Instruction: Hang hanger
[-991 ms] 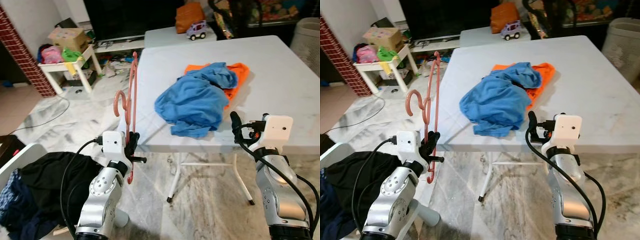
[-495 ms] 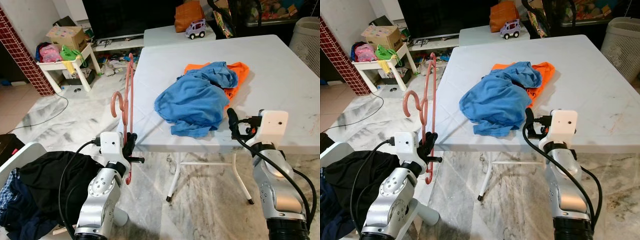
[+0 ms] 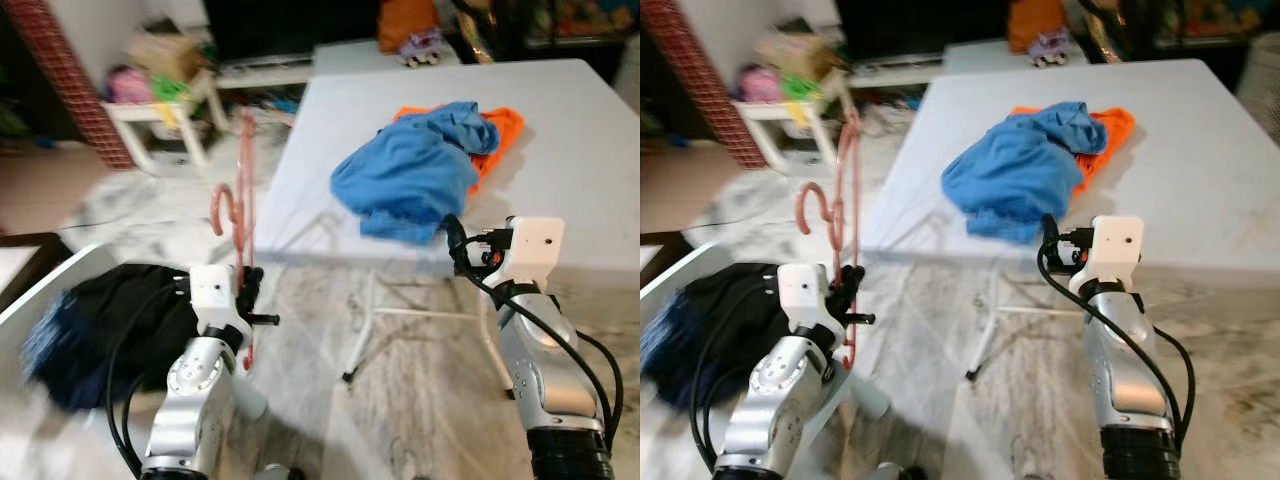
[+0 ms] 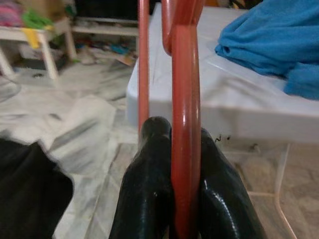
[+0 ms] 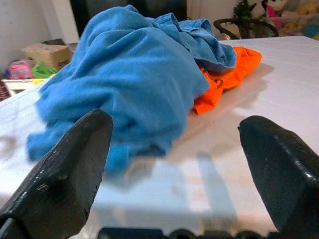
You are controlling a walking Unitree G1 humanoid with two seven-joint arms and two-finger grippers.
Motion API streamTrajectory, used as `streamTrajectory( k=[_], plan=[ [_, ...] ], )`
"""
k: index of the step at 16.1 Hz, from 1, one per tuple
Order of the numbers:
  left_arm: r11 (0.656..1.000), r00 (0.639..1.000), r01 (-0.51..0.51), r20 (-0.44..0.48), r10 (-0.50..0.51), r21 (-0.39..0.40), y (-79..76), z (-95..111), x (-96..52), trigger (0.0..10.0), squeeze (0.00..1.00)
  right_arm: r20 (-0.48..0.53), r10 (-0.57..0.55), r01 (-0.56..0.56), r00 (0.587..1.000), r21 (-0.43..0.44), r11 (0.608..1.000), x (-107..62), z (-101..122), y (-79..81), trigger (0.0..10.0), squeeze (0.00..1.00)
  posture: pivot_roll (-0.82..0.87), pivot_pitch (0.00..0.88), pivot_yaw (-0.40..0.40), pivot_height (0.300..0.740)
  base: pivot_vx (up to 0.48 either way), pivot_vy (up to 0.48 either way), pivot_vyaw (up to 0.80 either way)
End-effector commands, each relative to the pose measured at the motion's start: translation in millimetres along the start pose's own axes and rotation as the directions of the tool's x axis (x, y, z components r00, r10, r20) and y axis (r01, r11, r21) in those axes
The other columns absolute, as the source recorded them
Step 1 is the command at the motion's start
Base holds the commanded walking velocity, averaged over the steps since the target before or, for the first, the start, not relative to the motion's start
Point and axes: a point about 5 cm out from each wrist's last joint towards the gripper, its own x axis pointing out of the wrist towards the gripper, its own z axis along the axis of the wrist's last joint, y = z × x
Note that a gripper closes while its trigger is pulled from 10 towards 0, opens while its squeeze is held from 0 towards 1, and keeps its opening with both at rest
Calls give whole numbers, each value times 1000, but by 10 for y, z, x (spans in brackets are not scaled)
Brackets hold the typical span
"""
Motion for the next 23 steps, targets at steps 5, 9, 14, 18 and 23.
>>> streamTrajectory(
  k=[5,9,14,18,23],
  plan=[
    [1000,1000,12,-6,-12,-2,-24,-20,-9,10000,0,10,-19,19,1000,1,1000,25,35,-68,10000,0,-140,0,101,740,-258,0,0],
    [999,999,27,21,-27,-24,-19,-11,-29,10000,0,8,-16,16,1000,-6,1000,14,31,-65,10000,0,-146,0,99,740,0,0,0],
    [998,999,4,35,-2,-62,21,18,21,10000,0,-3,12,-12,1000,-10,1000,-3,6,11,10000,0,-156,0,94,740,0,0,0],
    [999,1000,-7,14,8,-43,53,-27,10,10000,0,-37,5,-5,999,-4,1000,-40,-63,13,10000,0,-160,0,102,740,0,0,0],
    [998,999,-28,-23,27,-51,96,-109,-23,10000,0,-50,25,-25,998,-4,1000,-14,-102,85,10000,0,-148,0,103,740,0,0,0]
  ],
)
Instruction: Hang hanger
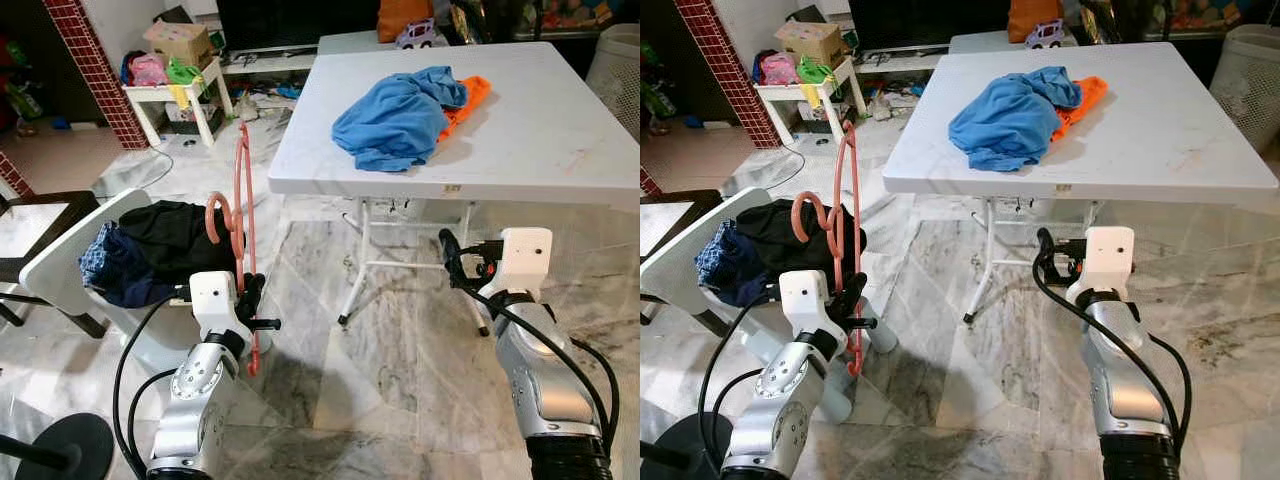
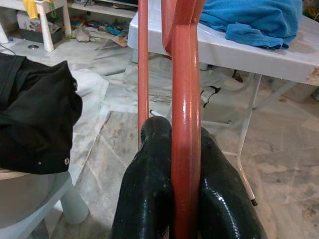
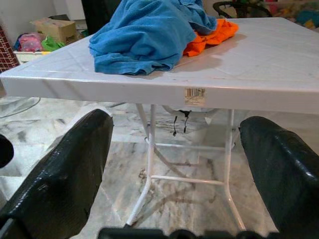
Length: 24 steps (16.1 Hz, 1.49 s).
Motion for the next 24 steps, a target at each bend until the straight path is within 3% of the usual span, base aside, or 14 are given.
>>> streamTrajectory(
  k=[1,3,8,12,13,15,17,19,20,21,23,24],
  plan=[
    [1000,1000,16,-21,-16,12,20,-23,-22,10000,0,-3,2,-2,1000,8,1000,29,12,27,10000,0,-150,0,107,740,0,0,0],
    [994,993,108,-48,-107,16,-72,-63,-26,10000,0,-15,5,-5,1000,5,1000,26,-6,60,10000,0,-155,0,115,740,0,0,-394],
    [981,977,193,-91,-191,22,-99,-83,-9,10000,0,-29,-3,3,1000,12,1000,16,-37,77,10000,0,-160,0,126,740,0,0,-768],
    [943,928,332,-186,-323,17,-159,-158,-58,10000,0,-25,12,-12,1000,-18,1000,13,-35,37,10000,0,-161,0,131,740,0,0,-763],
    [927,905,376,-215,-368,-2,-159,-175,-97,10000,0,-18,44,-45,999,-62,997,26,-11,-3,10000,0,-161,0,131,740,0,0,-763],
    [925,898,381,-236,-371,-5,-130,-183,-117,10000,0,-18,71,-72,997,-83,994,43,12,-46,10000,0,-151,0,128,740,0,0,-763],
    [913,867,407,-309,-391,-15,-49,-240,-179,10000,0,-42,220,-224,975,-166,960,79,57,-98,10000,0,-148,0,128,740,0,0,-775],
    [866,793,499,-386,-472,-35,-48,-289,-287,10000,0,-64,393,-394,917,-285,874,61,122,-100,10000,0,-142,0,128,740,0,0,0],
    [824,733,565,-432,-525,-43,-49,-311,-365,10000,0,-116,477,-485,871,-361,797,49,129,-117,10000,0,-137,0,130,740,0,0,0],
    [802,703,596,-452,-549,-47,-47,-319,-403,10000,0,-158,520,-535,839,-404,741,40,123,-131,10000,0,-137,0,130,740,0,0,0],
    [709,590,704,-522,-617,-42,-50,-312,-516,10000,0,-384,665,-751,640,-495,437,-47,79,-191,10000,0,-131,0,130,740,0,0,0],
    [684,561,729,-538,-629,-40,-58,-312,-541,10000,0,-429,675,-781,600,-497,378,-54,79,-201,10000,0,-128,0,131,740,0,0,0]
  ],
)
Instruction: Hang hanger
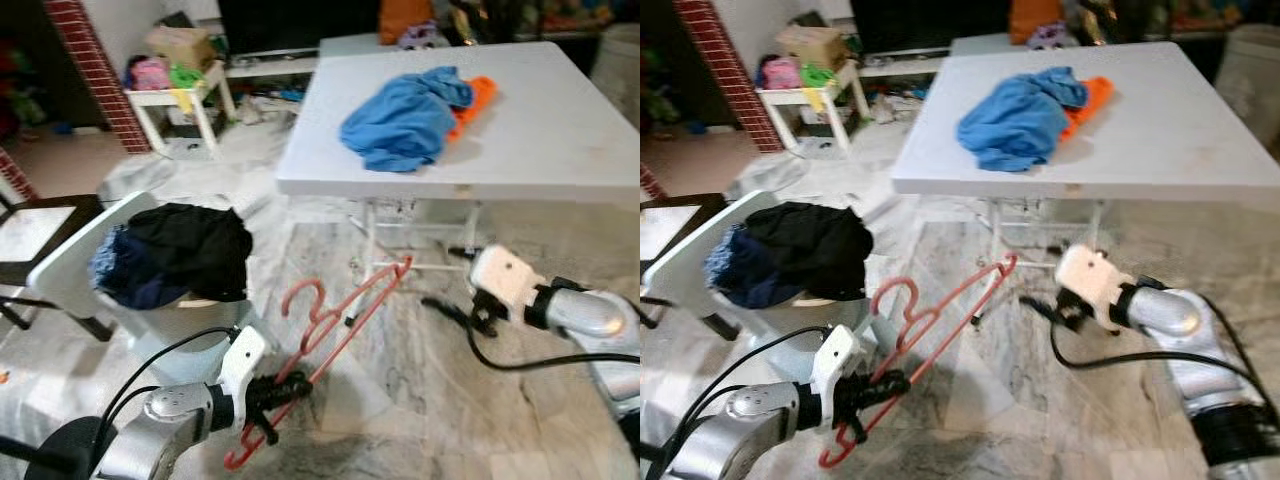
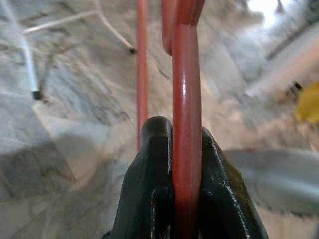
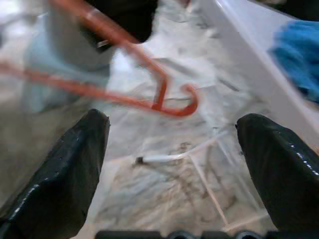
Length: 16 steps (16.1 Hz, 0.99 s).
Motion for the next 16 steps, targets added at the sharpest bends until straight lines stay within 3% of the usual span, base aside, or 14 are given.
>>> streamTrajectory(
  k=[1,2,3,5,6,7,9,11,16],
  plan=[
    [998,999,42,-13,-42,41,-42,37,-2,10000,0,1,74,-74,997,-57,996,35,60,8,10000,0,-128,0,131,740,0,0,0],
    [993,995,88,-56,-84,79,-65,22,2,10000,0,-38,187,-190,982,-129,973,48,117,-23,10000,0,-123,0,140,740,0,0,0],
    [993,995,88,-56,-84,79,-65,22,2,10000,0,-38,187,-190,982,-129,973,48,117,-23,10000,0,-123,0,140,740,0,0,0],
    [981,984,160,-97,-150,107,-121,34,42,10000,0,-53,272,-277,961,-223,935,114,253,-95,10000,0,-122,0,146,740,0,0,0],
    [980,984,162,-100,-151,112,-110,44,52,10000,0,-51,298,-301,953,-234,924,131,285,-90,8471,0,-122,0,146,740,0,0,0],
    [980,984,160,-102,-148,117,-95,49,57,10000,0,-60,327,-331,943,-243,912,139,296,-70,4627,0,-124,0,149,740,0,0,0],
    [975,980,175,-118,-159,139,-86,62,56,10000,0,-84,427,-433,901,-252,865,132,295,-8,0,0,-124,0,150,740,0,0,0],
    [972,979,180,-124,-162,150,-77,68,63,10000,0,-127,505,-520,854,-247,818,97,272,47,0,0,-126,0,152,740,0,0,0],
    [971,978,182,-128,-163,157,-72,67,79,10000,0,-171,512,-539,842,-269,798,130,226,52,0,0,-126,0,152,740,0,0,0]
  ],
)
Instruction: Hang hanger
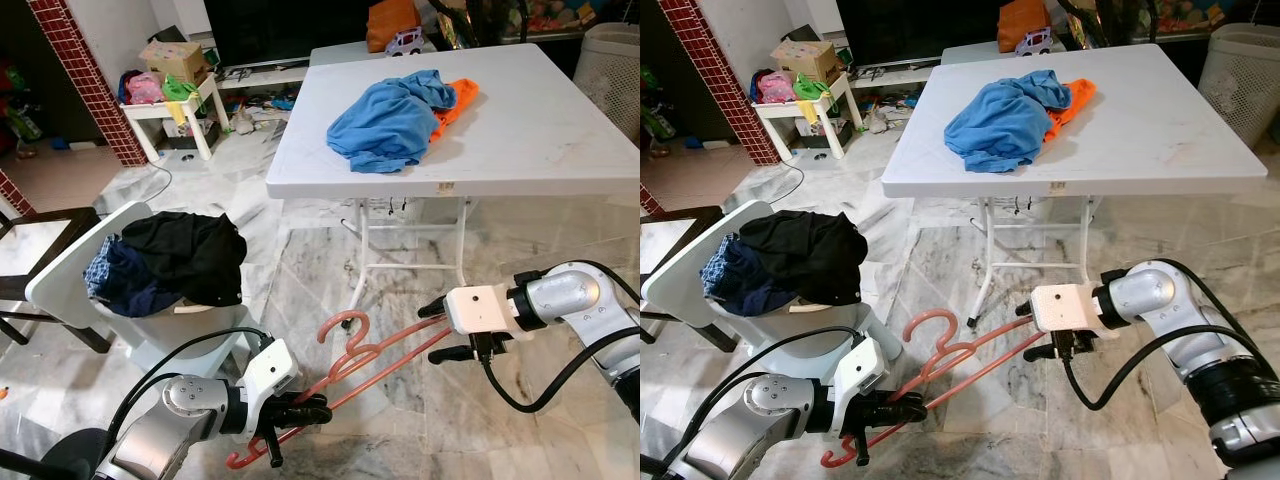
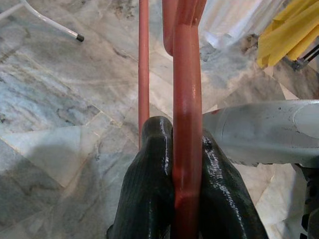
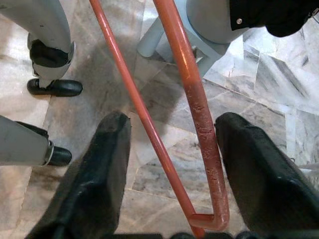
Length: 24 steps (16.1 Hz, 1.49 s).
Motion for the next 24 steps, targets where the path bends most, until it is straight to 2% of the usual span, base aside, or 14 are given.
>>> streamTrajectory(
  k=[1,9,20,21,22,24],
  plan=[
    [1000,1000,-7,-19,7,17,38,-3,-32,10000,0,-2,15,-15,1000,-55,998,7,90,-60,0,0,-126,0,152,740,0,0,0],
    [1000,1000,-2,-19,3,24,40,1,2,10000,0,15,50,-48,999,-127,991,152,211,-74,0,0,-137,0,153,740,0,0,0],
    [999,1000,-14,-11,14,33,56,10,11,10000,0,-9,85,-85,996,-153,985,154,215,-126,0,0,-133,0,147,740,0,0,0],
    [995,998,-70,9,70,69,106,29,3,10000,655,-9,83,-83,997,-154,985,154,214,-131,0,0,-133,0,147,740,0,0,0],
    [991,996,-93,10,92,97,136,30,-4,10000,1000,-9,82,-82,997,-154,985,153,213,-134,0,0,-133,0,147,740,0,0,0],
    [963,978,-207,43,202,171,263,53,-30,10000,1000,-12,61,-62,998,-156,986,150,197,-156,0,0,-133,0,144,740,0,0,0]
  ],
)
